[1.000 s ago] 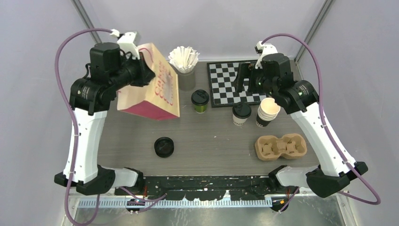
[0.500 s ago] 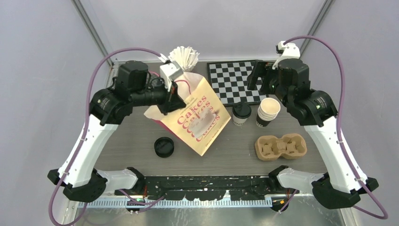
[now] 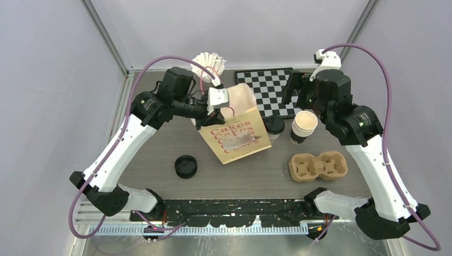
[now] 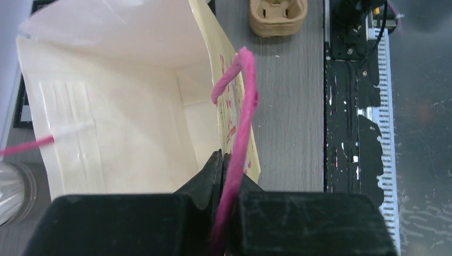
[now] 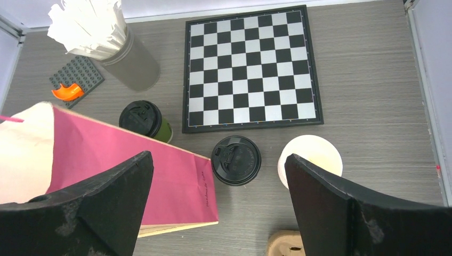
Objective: Pack the takeout coffee
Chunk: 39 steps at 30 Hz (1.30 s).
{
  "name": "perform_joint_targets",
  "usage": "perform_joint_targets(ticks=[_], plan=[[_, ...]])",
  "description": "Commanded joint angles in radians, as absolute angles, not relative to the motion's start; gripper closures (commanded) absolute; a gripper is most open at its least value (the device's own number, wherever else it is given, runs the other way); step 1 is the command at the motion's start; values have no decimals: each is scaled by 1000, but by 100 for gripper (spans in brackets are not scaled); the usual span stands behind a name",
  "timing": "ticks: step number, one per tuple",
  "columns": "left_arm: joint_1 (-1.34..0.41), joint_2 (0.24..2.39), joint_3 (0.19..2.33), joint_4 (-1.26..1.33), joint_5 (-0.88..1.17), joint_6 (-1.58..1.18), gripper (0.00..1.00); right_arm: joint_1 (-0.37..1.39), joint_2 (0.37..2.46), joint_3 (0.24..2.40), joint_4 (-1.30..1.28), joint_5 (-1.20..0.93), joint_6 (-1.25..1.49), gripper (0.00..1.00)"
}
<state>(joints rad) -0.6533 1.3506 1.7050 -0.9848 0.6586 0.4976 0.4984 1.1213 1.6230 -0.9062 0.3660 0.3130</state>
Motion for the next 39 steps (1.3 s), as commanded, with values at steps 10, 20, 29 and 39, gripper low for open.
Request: perform_joint_targets(ticks=[10,20,29,39], plan=[[-732,1330,1574,-1009,670,731,91,503,1123,1603,-868,383,285,2],[-740,1153,1464,-832,487,529,30,503,1146,1604,-865,361,276,2],[-739,1068,1477,-762,103,123,17,502,1159,1618,-1000,423,396,0],[-738,1111,1667,-948,-216,-159,0,481,1202,1635,-1199,387,615,2]])
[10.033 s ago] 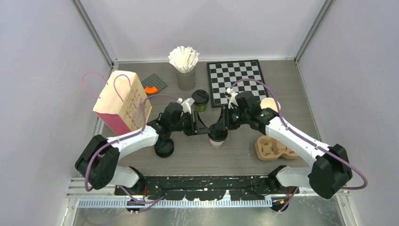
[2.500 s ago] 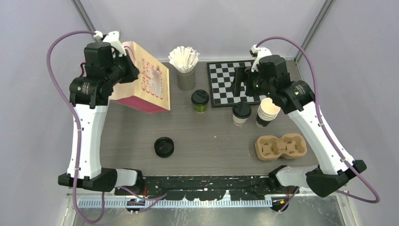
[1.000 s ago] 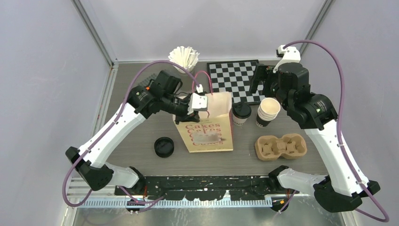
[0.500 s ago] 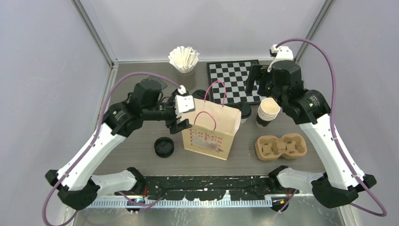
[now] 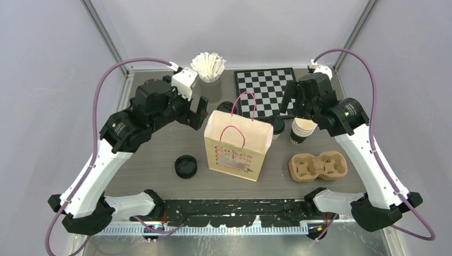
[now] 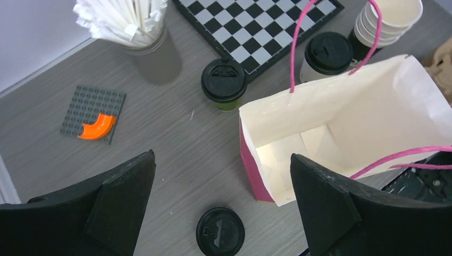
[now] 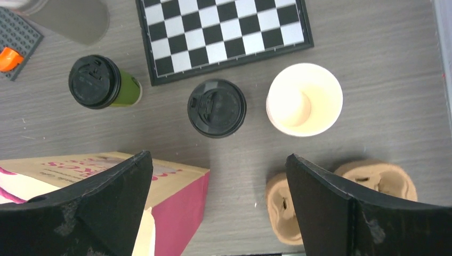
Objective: Pack the takeout coffee
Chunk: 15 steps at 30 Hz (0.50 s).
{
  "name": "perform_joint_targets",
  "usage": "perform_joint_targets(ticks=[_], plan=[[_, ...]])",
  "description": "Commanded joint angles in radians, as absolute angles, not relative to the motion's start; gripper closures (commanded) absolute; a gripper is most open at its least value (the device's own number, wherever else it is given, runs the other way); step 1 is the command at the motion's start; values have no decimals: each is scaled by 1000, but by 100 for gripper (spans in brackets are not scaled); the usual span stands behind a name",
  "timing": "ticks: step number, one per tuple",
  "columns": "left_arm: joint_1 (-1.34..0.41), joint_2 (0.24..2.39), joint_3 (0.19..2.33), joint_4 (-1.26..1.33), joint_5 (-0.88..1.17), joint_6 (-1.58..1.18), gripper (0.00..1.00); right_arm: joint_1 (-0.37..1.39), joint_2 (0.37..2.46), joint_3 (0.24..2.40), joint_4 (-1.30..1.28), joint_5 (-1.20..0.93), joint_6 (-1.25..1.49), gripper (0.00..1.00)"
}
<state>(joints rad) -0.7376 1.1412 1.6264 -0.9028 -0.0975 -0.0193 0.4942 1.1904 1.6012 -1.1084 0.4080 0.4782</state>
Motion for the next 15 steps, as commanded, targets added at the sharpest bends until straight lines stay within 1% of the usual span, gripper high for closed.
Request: perform_joint_targets(ticks=[1,5,8,11,15], plan=[[-738,1096,1661,-940,-228,-178,0,476,1210,1633,-1225,377,642,2],[-738,1028,1621,-923,-320,-305,0,439,1203,1576,-1289,339,753,4],[-738,1009,1598,-935,-316,-334,0,389,1163,1500,-1291,321,846,5],[-738,1038,1612,-1040,-370,-355,1,325,1133,1423,-1302,305,938,8],[-738,1075,1634,-1168,-403,-374,2,223,1110,1297,-1401,313,1121,12]])
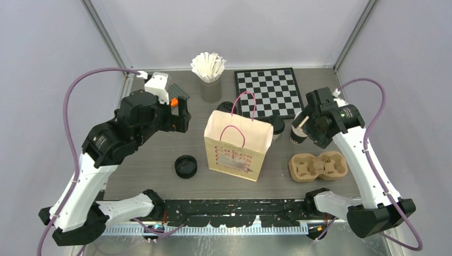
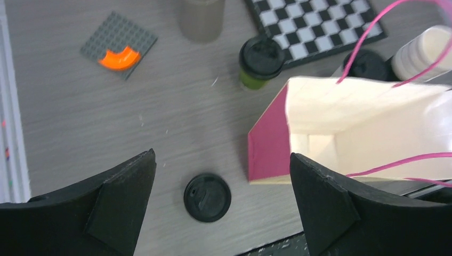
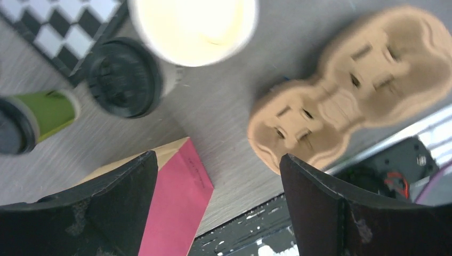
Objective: Pack the takeout coffee
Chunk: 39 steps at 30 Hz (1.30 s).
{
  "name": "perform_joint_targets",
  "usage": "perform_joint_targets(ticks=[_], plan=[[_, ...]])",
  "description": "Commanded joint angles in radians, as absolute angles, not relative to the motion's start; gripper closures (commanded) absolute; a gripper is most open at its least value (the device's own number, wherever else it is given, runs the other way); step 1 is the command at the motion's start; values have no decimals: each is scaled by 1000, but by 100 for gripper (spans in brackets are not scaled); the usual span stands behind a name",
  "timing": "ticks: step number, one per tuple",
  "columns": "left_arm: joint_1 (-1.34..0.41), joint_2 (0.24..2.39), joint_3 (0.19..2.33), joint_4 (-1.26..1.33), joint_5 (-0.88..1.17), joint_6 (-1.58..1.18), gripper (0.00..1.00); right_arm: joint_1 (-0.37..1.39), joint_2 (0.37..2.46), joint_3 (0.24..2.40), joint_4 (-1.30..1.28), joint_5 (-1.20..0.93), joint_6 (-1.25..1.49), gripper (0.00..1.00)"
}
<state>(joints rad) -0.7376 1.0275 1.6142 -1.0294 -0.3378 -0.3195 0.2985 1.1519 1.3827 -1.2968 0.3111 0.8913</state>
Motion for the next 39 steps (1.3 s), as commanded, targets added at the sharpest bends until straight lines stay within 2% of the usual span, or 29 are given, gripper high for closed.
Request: perform_joint_targets(ticks=[1,8,12,16,29,39], plan=[[-738,1081,1632,-1180,-399,-380,3,204,1101,1267,-1415,320,1159,13],[-738,1042,1533,-1133,-353,-392,5,119,996,1083,-1374,373,1290,22],[-738,1031,1510,-1119,-346,-368,5,62,985,1019,-1310,374,1259,26],[-739,1063,1533,-1163,-342,-367,5,-19,978,966,-1216,340,1191,35],[-738,1074,1576,-1199,-345,-349,6,-154,997,815,-1128,279,1205,44],[-738,1104,1609,-1198,-334,-356,6,-168,1013,793,-1103,300,1199,49]])
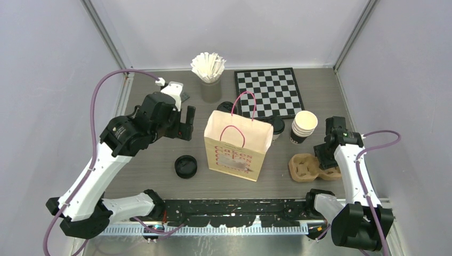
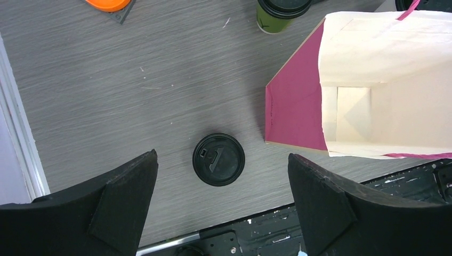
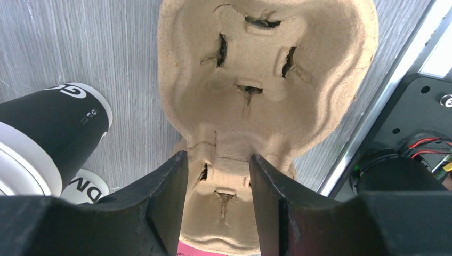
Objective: Pack the takeout coffee
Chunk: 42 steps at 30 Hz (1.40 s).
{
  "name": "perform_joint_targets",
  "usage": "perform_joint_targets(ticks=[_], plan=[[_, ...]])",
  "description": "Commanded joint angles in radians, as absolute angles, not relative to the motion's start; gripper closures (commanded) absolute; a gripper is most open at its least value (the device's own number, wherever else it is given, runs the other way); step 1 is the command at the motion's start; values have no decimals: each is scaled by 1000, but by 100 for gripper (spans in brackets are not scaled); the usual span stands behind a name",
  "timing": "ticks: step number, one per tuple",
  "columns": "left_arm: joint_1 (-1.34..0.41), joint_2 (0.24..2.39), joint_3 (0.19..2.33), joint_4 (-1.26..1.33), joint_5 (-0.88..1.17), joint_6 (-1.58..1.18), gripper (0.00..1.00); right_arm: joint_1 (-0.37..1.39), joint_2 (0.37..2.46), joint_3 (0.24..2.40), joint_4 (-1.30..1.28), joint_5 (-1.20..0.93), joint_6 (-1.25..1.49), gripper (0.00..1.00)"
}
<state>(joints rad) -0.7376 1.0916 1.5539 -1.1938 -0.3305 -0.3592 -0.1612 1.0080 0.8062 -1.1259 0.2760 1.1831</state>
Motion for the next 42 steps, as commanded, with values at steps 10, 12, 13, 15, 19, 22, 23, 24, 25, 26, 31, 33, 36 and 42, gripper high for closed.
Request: perform_joint_targets(ticks=[10,12,13,15,19,22,23,24,25,26,31,33,36,42], plan=[[-738,1127,1646,-1205,-337,-325,6,-170,1046,823,-1154,292,1213,49],[-738,1128,1645,-1204,-340,-320,7,-170,1050,845,-1166,296,1206,49],[-739,1128,1643,-1203,-343,-316,7,-169,1053,858,-1172,301,1202,48],[-738,1126,1635,-1198,-346,-309,6,-170,1063,883,-1190,311,1193,48],[-738,1132,1618,-1187,-345,-301,6,-170,1071,898,-1218,304,1192,48],[-738,1137,1620,-1182,-347,-298,7,-169,1065,881,-1221,305,1196,48],[-738,1137,1619,-1180,-347,-298,7,-170,1067,875,-1216,305,1198,48],[-738,1137,1618,-1178,-346,-297,6,-170,1069,869,-1211,304,1197,48],[-739,1136,1616,-1175,-346,-297,7,-170,1075,868,-1210,306,1196,48],[-738,1135,1615,-1175,-345,-295,7,-170,1081,868,-1210,307,1194,48],[-738,1131,1609,-1177,-359,-279,6,-170,1103,868,-1201,314,1190,46],[-738,1131,1610,-1178,-361,-276,6,-170,1109,861,-1193,308,1192,45],[-738,1134,1616,-1180,-359,-276,6,-170,1111,856,-1191,303,1193,45],[-738,1140,1617,-1177,-355,-275,6,-170,1115,828,-1157,310,1200,46]])
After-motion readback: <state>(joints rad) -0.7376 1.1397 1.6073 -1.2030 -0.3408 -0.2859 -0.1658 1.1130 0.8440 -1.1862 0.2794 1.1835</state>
